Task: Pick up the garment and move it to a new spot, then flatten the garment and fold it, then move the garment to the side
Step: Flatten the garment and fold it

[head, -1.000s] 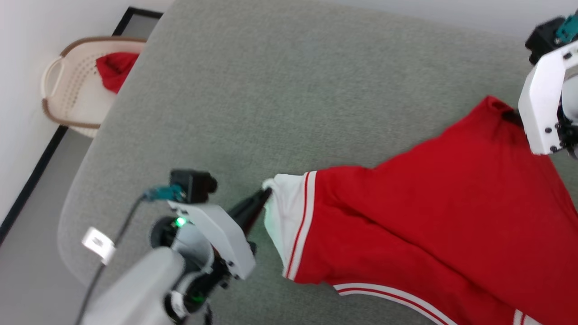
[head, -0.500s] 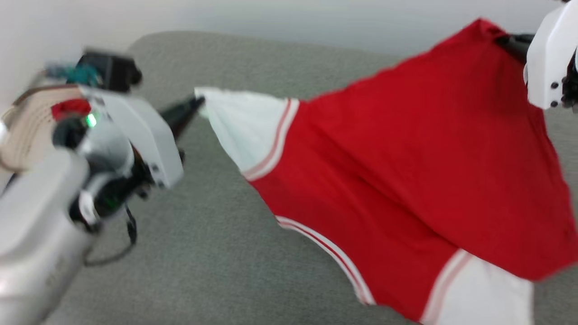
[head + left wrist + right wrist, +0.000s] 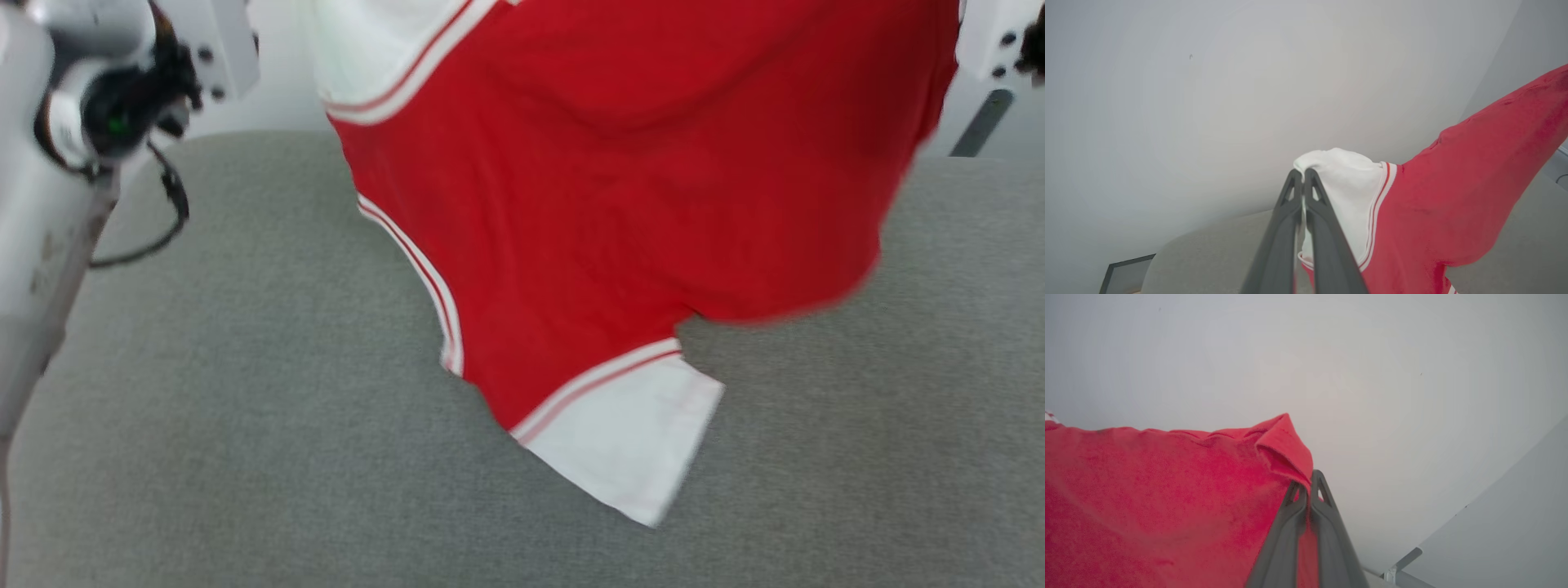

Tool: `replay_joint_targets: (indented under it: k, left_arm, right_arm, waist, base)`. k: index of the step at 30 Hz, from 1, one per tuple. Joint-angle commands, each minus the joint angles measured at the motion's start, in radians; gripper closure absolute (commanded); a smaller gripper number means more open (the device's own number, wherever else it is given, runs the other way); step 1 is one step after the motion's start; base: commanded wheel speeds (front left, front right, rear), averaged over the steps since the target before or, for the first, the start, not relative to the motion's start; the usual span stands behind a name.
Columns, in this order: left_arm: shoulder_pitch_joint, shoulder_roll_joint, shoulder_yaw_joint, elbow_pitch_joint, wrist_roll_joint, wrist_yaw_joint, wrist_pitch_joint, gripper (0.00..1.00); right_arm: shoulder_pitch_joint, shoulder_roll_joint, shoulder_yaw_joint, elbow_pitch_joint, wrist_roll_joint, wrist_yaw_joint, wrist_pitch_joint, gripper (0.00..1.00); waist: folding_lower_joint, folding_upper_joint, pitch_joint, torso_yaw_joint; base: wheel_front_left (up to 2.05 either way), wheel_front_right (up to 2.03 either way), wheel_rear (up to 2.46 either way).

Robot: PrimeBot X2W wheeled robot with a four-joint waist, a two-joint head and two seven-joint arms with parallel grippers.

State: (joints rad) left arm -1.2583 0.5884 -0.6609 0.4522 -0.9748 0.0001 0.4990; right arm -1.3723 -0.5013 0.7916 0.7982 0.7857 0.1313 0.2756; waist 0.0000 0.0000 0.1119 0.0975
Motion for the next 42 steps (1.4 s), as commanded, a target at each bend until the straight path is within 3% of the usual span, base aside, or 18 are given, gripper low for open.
replay_joint_targets:
  k: [1,11,18,27,33,42]
  left_arm:
    - [-0.034,-0.01,-0.002,0.026,0.018,-0.009,-0.012,1.0]
    - [-0.245,-0.083,-0.022,0.269,0.107,-0.049,-0.116,1.0]
    - [-0.359,-0.113,-0.03,0.399,0.153,-0.076,-0.216,1.0]
    - [-0.44,-0.145,-0.043,0.517,0.158,-0.11,-0.269,1.0]
    - [-0.505,-0.154,-0.046,0.55,0.164,-0.121,-0.314,1.0]
    - [-0.673,-0.142,-0.061,0.58,0.208,-0.127,-0.4,1.0]
  right_arm:
    - [-0.021,0.014,-0.014,0.021,-0.018,-0.001,-0.026,1.0]
    - [-0.101,0.116,-0.051,0.167,-0.102,-0.001,-0.167,1.0]
    - [-0.126,0.146,-0.051,0.216,-0.116,-0.001,-0.228,1.0]
    - [-0.146,0.155,-0.035,0.238,-0.098,-0.001,-0.252,1.0]
    - [-0.193,0.139,-0.034,0.227,-0.1,-0.001,-0.289,1.0]
    - [-0.321,0.133,-0.057,0.232,-0.139,-0.001,-0.365,1.0]
  waist:
    - [0.0,0.0,-0.03,-0.035]
    - [0.0,0.0,-0.055,-0.078]
    - [0.0,0.0,-0.068,-0.095]
    - [0.0,0.0,-0.062,-0.108]
    - [0.0,0.0,0.008,-0.114]
    - [0.0,0.0,0.229,-0.138]
  base:
    - [0.0,0.0,0.0]
    - [0.0,0.0,0.0]
    - [0.0,0.0,0.0]
    - [0.0,0.0,0.0]
    - [0.0,0.0,0.0]
    - [0.0,0.0,0.0]
